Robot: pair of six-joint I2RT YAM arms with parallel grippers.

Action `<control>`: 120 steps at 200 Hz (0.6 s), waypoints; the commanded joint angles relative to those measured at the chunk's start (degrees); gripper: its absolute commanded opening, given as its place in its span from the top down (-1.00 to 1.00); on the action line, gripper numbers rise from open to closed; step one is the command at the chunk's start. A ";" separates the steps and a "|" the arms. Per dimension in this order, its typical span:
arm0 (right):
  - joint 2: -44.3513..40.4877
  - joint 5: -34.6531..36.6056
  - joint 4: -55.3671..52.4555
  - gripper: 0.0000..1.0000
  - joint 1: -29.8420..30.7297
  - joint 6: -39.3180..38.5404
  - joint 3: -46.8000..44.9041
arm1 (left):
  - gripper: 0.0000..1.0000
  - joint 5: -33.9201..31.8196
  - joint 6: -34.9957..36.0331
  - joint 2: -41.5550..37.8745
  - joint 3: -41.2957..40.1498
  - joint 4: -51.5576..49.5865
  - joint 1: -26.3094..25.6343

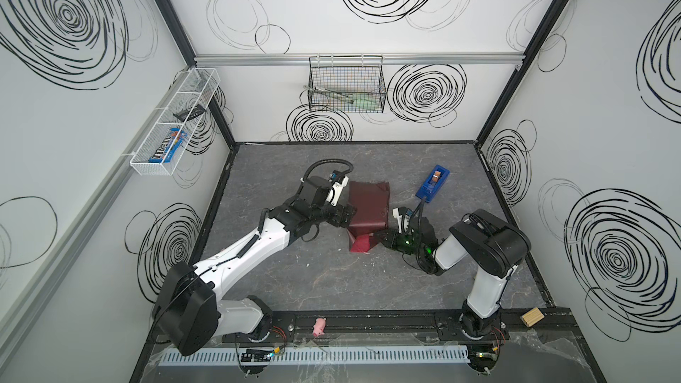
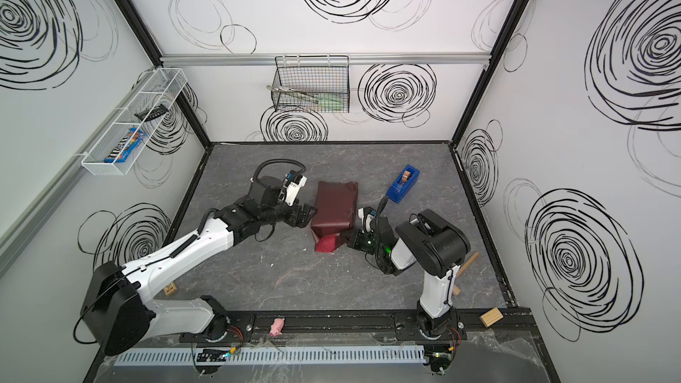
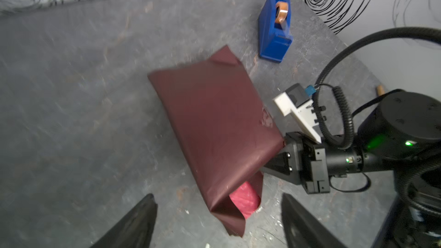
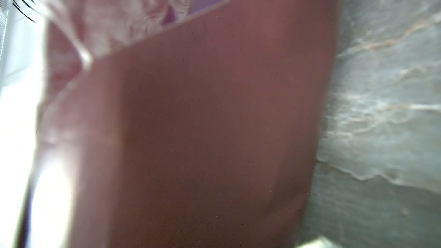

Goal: Wrap a gift box in wrapping paper
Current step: Fold the wrapping paper for the gift box.

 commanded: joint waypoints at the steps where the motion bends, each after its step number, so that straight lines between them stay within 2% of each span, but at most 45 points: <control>1: 1.18 1.19 0.58 1.00 0.19 0.58 -1.31 | -0.50 10.13 -12.55 -0.35 -6.72 2.84 0.99; 23: 0.87 1.63 -1.03 1.00 0.29 0.47 -1.40 | -0.30 11.13 -19.31 1.68 -11.63 7.24 1.18; 60: -0.24 2.77 -4.24 1.00 1.02 -0.34 -1.15 | -0.22 10.18 -30.43 3.24 -18.35 13.97 1.35; 73: -0.39 3.02 -5.31 1.00 1.41 -0.92 -0.89 | -0.05 8.85 -32.15 4.11 -19.27 14.27 1.42; 86: -0.39 3.07 -6.08 1.00 1.71 -1.10 -0.66 | 0.23 7.09 -32.98 5.35 -19.33 14.06 1.29; 103: -0.40 3.09 -6.51 1.00 1.94 -1.46 -0.51 | 0.32 6.55 -33.92 7.73 -19.51 15.07 1.10; 120: -0.38 3.04 -6.80 1.00 1.96 -1.82 -0.44 | 0.50 2.57 -33.62 10.38 -18.04 12.80 0.42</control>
